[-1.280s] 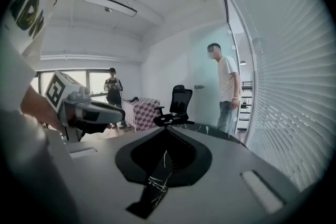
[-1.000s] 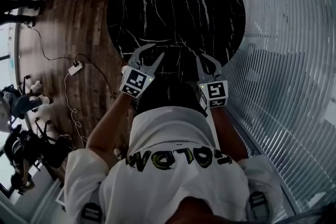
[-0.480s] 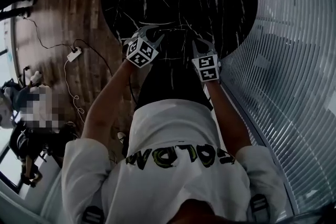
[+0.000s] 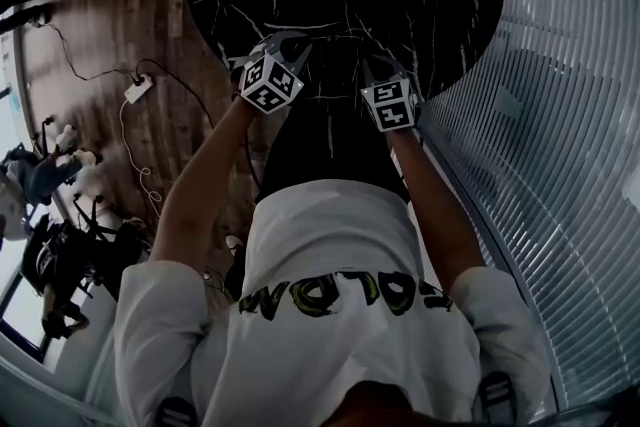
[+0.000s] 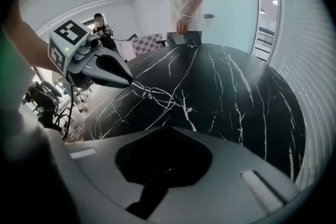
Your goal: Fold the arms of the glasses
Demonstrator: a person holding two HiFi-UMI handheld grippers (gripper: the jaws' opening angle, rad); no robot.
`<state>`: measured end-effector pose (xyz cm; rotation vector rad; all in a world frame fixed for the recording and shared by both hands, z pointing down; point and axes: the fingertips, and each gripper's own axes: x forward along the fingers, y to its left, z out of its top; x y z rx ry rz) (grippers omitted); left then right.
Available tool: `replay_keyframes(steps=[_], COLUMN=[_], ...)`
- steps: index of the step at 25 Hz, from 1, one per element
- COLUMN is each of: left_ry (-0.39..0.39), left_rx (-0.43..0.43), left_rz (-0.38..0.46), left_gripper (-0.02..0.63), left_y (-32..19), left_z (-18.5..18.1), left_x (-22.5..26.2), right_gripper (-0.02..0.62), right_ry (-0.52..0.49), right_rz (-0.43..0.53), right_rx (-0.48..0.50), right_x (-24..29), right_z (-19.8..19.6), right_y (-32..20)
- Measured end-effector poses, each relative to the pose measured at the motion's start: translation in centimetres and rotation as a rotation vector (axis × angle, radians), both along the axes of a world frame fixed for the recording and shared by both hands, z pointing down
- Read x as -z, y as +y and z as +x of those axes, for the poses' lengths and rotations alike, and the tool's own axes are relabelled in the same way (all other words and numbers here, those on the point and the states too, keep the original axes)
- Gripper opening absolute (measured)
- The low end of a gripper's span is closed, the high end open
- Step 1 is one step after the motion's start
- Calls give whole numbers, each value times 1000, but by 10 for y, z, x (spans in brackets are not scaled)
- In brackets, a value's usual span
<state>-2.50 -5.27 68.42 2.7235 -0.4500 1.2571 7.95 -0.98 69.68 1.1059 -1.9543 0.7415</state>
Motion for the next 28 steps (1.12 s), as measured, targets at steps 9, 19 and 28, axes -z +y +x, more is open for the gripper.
replay_keyframes(steps=[9, 19, 28], left_ry=[-2, -9, -7], left_rx=[-25, -43, -73], left_rz=[21, 18, 0], left_gripper=[10, 8, 8], left_y=[2, 15, 31], left_z=[5, 8, 20], left_x=[-1, 4, 4], right_gripper=[2, 2, 2], right_ry=[1, 0, 3], right_rz=[-15, -27, -13], right_rx=[34, 78, 115], right_x=[-8, -13, -12], right_z=[-10, -27, -39], right_y=[-3, -7, -16])
